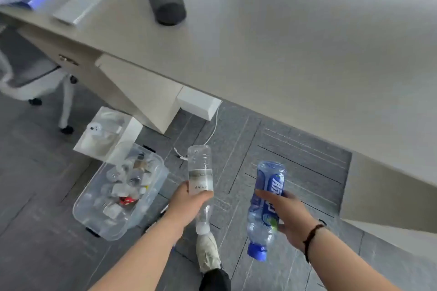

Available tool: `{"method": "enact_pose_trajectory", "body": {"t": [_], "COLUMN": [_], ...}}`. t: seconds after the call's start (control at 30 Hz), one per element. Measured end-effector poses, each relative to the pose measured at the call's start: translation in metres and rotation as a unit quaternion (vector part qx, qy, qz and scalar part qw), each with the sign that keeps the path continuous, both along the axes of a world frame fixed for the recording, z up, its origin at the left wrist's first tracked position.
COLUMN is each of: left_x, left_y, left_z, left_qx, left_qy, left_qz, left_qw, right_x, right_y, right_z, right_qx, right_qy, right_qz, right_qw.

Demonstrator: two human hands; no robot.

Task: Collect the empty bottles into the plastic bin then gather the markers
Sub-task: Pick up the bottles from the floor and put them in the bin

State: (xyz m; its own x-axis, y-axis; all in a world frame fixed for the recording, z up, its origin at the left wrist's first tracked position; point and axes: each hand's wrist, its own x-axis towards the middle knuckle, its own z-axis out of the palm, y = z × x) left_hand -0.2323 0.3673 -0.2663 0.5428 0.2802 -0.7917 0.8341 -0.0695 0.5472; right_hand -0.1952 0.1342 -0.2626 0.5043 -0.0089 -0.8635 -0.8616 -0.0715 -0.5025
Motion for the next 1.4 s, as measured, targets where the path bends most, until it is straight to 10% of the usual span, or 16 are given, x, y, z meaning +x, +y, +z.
{"method": "enact_pose_trajectory", "body": {"t": [0.43, 1.0, 1.4], "left_x": [-0.124, -0.233, -0.246], "left_y": [0.221, 0.203, 0.222], "left_z": [0.016, -0.024, -0.042], "left_qx": [0.002, -0.041, -0.057], "left_qy": [-0.005, -0.013, -0.009], "left_qz": [0.355, 0.607, 0.621], "left_qw": [0.935, 0.794, 0.782], "right_x": [0.012, -0.061, -0.062], "right_y": [0.320, 0.471, 0.486], "right_z": [0.004, -0.046, -0.082], "right_qx": [0.041, -0.022, -0.084], "right_qy": [0.022, 0.012, -0.038], "right_qz": [0.332, 0.589, 0.603], "right_qw": [0.942, 0.808, 0.792]}}
